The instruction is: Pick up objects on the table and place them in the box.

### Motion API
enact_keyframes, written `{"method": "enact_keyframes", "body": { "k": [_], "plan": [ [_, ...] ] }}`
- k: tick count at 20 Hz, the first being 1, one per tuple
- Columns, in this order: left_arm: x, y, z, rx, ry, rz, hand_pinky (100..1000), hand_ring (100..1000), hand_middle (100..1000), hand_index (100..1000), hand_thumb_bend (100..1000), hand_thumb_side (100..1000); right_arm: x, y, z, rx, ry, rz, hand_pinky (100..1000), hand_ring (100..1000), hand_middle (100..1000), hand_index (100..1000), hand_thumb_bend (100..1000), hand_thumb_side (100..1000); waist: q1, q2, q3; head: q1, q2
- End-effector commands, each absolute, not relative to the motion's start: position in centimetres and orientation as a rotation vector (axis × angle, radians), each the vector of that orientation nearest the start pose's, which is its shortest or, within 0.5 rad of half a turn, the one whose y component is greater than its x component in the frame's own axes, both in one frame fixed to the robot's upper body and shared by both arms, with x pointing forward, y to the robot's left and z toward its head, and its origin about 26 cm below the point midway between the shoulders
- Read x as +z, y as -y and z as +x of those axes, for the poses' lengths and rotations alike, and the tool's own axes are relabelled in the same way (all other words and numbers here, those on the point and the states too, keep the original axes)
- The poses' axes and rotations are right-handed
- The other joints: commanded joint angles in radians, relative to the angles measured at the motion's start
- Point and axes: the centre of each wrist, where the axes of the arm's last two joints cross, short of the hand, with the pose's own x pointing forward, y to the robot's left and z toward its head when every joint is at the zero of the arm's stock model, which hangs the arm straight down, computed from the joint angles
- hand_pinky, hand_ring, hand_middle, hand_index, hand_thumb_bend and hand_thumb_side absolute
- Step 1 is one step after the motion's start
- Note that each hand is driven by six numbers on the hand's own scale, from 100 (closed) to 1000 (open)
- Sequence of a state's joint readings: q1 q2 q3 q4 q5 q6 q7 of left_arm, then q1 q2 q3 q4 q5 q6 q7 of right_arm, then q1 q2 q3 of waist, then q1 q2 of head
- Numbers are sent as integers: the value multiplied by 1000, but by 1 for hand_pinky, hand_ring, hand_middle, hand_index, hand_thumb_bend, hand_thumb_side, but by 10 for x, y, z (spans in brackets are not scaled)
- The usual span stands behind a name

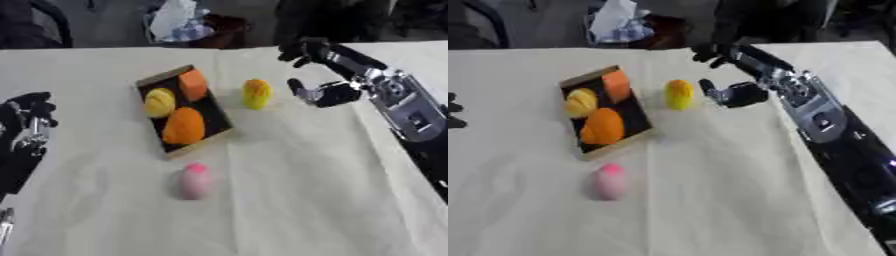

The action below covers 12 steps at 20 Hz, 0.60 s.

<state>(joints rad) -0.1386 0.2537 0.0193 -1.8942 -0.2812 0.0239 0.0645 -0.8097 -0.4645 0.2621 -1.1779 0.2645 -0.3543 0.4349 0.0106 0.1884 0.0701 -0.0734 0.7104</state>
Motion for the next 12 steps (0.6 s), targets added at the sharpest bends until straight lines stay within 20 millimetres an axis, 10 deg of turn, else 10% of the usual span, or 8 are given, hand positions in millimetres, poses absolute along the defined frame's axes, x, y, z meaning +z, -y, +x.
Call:
{"method": "enact_keyframes", "body": {
  "k": [1,12],
  "plan": [
    [132,-278,292,-315,2020,438,694,580,627,790,100,801,187,245,459,1473,1843,-248,827,893,841,952,100,262,-1,-29,7,-11,-11],
    [126,-281,293,-257,2015,192,698,581,630,795,100,831,154,230,487,1544,1687,-283,848,939,891,962,100,307,8,-26,36,-35,-18]
  ]
}}
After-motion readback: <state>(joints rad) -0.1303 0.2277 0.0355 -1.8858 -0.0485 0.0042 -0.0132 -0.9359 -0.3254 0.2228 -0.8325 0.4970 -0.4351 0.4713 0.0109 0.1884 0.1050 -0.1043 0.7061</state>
